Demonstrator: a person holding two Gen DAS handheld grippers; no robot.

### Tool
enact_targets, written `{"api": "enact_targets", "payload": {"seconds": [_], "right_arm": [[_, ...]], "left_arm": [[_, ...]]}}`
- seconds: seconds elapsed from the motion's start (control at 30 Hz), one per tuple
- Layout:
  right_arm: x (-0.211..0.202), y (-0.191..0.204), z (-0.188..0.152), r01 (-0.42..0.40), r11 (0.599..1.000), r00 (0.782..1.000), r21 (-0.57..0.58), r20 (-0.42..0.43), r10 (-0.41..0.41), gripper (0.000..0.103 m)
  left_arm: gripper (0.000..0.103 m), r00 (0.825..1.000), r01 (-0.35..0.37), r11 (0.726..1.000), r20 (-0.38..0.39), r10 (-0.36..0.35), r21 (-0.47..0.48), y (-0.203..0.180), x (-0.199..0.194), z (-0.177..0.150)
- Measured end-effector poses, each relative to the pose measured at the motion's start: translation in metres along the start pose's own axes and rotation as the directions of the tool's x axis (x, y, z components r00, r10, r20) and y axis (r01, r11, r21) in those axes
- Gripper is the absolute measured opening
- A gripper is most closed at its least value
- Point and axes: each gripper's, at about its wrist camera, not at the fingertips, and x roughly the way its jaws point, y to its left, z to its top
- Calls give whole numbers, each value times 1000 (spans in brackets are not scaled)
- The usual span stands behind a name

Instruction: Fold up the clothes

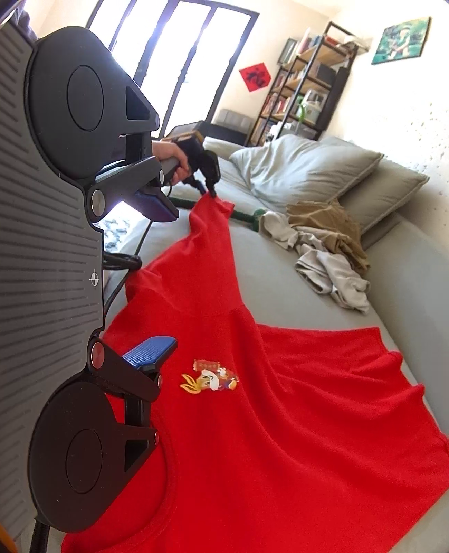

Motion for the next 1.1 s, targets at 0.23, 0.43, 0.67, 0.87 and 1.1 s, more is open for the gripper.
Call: {"api": "enact_targets", "payload": {"seconds": [0.23, 0.43, 0.67, 0.87, 1.1], "right_arm": [[-55, 1, 0, 24, 1000, 996, -16, 87, -23, 78], [-115, -17, -13, 49, 999, 985, 1, 168, -49, 81], [-156, -48, -32, 3, 997, 973, 81, 232, -22, 82], [-170, -56, -43, -42, 996, 968, 78, 252, 21, 82], [-172, -69, -53, -79, 991, 966, 111, 253, 49, 82]], "left_arm": [[44, 993, 27, 989, -118, -9, 144, -12, -66, -34], [49, 948, 163, 984, -289, -136, 72, -30, -117, -119], [39, 865, 253, 961, -418, -277, -113, -42, -154, -208], [39, 872, 205, 931, -376, -314, -302, -34, -133, -232], [0, 916, 292, 937, -226, -332, -190, -35, -174, -232]]}}
